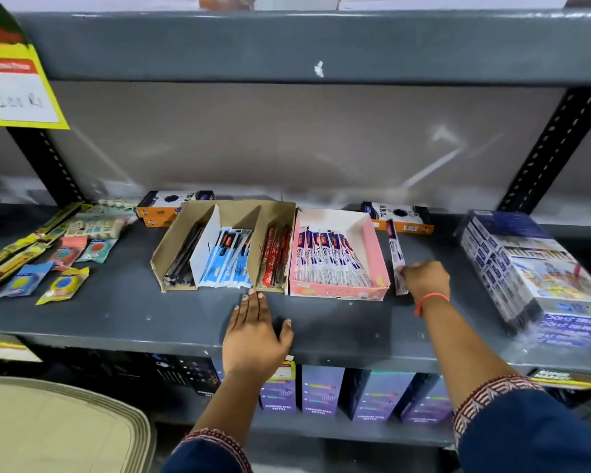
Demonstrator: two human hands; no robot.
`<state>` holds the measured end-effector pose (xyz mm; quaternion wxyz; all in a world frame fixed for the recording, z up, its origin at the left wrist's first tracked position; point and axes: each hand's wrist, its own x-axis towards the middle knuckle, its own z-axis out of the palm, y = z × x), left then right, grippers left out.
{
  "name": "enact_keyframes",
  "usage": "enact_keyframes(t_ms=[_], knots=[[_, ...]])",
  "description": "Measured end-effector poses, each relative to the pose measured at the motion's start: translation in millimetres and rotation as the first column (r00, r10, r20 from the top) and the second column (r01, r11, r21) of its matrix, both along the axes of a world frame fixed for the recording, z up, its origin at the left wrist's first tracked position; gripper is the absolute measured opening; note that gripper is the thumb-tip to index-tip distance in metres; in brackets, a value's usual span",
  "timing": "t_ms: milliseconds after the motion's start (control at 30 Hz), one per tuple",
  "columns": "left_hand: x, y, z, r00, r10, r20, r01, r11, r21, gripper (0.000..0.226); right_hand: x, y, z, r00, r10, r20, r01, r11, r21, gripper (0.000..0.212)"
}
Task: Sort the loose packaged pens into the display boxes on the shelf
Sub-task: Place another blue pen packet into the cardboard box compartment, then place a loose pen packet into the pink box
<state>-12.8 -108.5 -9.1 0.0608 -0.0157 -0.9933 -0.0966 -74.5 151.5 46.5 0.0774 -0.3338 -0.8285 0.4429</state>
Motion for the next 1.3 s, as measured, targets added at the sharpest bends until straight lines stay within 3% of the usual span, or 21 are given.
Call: enact_keyframes(t_ms=[100, 167, 267, 400, 633, 1100, 1200, 1300], knots=[[0.2, 1.4, 0.1, 1.0, 0.002, -0.01, -0.002, 1.0, 0.007, 0.092, 2.9, -13.7, 11.0, 0.973, -0.075, -0.22, 0.044, 0.989, -0.143, 0.008], [0.2, 1.1, 0.8, 1.0, -0.002, -0.011, 0.002, 1.0, 0.014, 0.087, 4.3, -27.8, 18.2, 0.935, -0.114, -0.337, 0.031, 0.97, -0.24, 0.024], [0.3, -1.2, 2.6, 1.0, -0.015, 0.008, 0.015, 1.0, 0.02, 0.073, 14.9, -50.4, 29.8, 0.879, -0.089, -0.468, -0.124, 0.906, -0.405, 0.038], [0.6, -0.9, 4.7, 1.0, -0.021, 0.014, 0.021, 1.0, 0.017, 0.072, 39.4, -81.5, 36.4, 0.828, 0.006, -0.561, -0.365, 0.765, -0.53, 0.03], [1.0, -1.3, 3.1, 1.0, -0.025, 0.001, 0.025, 1.0, 0.018, 0.074, 64.6, -114.6, 24.3, 0.823, 0.057, -0.566, -0.435, 0.704, -0.562, 0.025], [0.3, -1.8, 1.4, 0.999, -0.023, -0.028, 0.024, 0.999, 0.038, 0.074, 62.6, -119.3, 16.2, 0.862, 0.049, -0.504, -0.38, 0.721, -0.579, 0.025], [-0.5, -2.5, -0.2, 1.0, -0.019, -0.024, 0.02, 0.999, 0.032, 0.075, 54.5, -112.5, 22.0, 0.882, 0.001, -0.471, -0.317, 0.742, -0.591, 0.03], [-1.4, -3.2, -1.4, 1.0, -0.018, -0.014, 0.019, 0.999, 0.03, 0.075, 35.3, -99.7, 27.1, 0.929, -0.01, -0.369, -0.193, 0.839, -0.508, 0.033]])
